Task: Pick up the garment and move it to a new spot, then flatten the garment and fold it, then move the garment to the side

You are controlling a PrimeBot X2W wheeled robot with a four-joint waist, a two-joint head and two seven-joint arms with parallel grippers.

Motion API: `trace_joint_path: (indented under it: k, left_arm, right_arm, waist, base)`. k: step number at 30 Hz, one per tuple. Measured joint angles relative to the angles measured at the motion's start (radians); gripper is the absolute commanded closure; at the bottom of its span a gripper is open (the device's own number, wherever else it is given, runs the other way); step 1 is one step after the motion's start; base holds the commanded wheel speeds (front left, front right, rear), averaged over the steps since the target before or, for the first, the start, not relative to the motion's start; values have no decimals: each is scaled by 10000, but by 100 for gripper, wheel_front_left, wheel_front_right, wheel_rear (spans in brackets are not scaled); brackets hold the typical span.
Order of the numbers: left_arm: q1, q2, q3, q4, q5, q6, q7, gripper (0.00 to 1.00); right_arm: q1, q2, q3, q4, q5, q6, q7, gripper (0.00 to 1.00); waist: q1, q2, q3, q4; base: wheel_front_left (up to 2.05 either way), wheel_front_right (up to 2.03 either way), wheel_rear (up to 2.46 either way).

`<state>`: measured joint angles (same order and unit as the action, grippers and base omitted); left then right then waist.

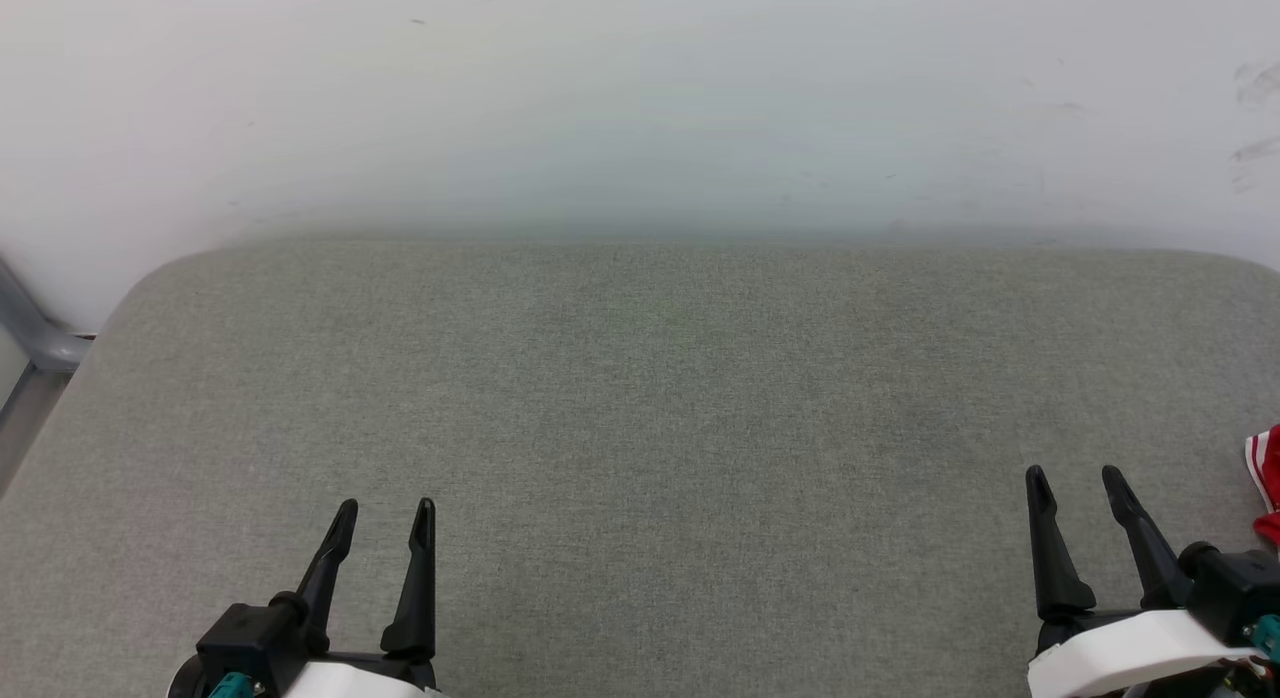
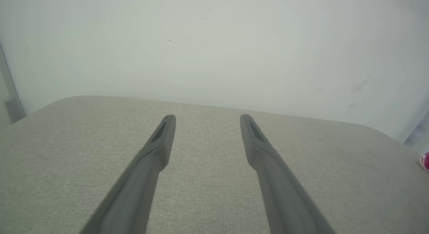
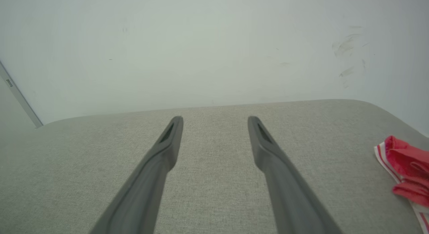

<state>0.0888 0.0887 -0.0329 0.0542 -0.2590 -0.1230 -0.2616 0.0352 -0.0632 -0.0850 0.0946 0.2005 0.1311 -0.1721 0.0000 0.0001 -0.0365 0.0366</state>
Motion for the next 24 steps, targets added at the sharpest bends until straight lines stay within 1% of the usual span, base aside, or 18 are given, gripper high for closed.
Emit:
trace_joint_path:
  k: [9,20,21,24]
  left_arm:
    - [-2,-67,221,75,79,-48,0,0]
    - [-4,-86,244,107,100,-61,0,0]
    - [-1,-81,211,121,96,-59,4,100]
    - [134,-102,171,378,92,-59,36,100]
  right_arm:
    - [-66,0,111,128,4,0,-217,0]
    - [-94,-15,211,245,63,0,-337,0]
    - [-89,-13,213,274,61,0,-339,100]
    - [107,13,226,539,61,0,-309,100]
  waist:
    - [0,0,16,15]
    - [0,0,41,-29]
    - [0,0,42,-28]
    - [0,0,42,-29]
  base:
    - [0,0,0]
    - [0,0,0]
    - [0,0,0]
    - [0,0,0]
